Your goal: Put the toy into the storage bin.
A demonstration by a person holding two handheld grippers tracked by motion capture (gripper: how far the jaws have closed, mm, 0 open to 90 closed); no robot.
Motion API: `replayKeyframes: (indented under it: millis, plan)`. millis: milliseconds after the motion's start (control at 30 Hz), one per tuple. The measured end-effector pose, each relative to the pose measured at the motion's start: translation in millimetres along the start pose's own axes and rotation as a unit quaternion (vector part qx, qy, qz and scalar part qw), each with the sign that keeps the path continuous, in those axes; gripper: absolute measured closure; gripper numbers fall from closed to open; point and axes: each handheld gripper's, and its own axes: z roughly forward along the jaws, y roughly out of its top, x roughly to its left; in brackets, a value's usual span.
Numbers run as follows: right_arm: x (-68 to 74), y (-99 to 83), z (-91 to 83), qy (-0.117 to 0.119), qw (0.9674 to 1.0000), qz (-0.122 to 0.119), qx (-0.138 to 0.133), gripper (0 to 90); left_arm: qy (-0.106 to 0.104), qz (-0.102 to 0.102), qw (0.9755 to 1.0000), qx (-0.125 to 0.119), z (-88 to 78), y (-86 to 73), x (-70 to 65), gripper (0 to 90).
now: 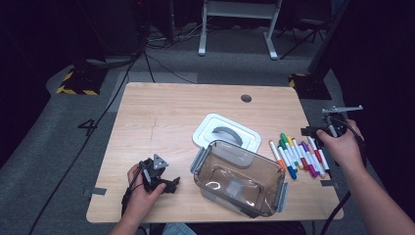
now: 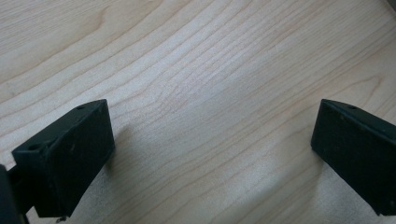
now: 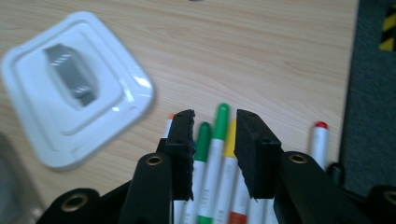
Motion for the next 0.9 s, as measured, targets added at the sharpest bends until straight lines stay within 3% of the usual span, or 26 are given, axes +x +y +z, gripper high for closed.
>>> replayKeyframes:
  millis: [133,233,467,900]
  plan:
    - [-30.2,-12.5,11.9,-0.033,0.9989,0.029,0.017,68.1,-0.001,0.0,1.0,0.001,-0.1,0.3,0.8,0.0]
    - [-54.2,-27.5,22.9,-0.06,0.9963,0.052,0.034,67.7,-0.001,0.002,1.0,0.0,0.0,0.3,1.4,0.0]
    - [-78.9,-51.8,33.0,-0.078,0.9915,0.074,0.073,70.7,-0.001,0.003,1.0,0.001,-0.1,0.4,1.4,0.0]
    - [-86.7,-74.2,45.6,-0.082,0.9877,0.075,0.11,72.9,-0.002,0.001,1.0,0.001,-0.1,0.3,1.3,0.0]
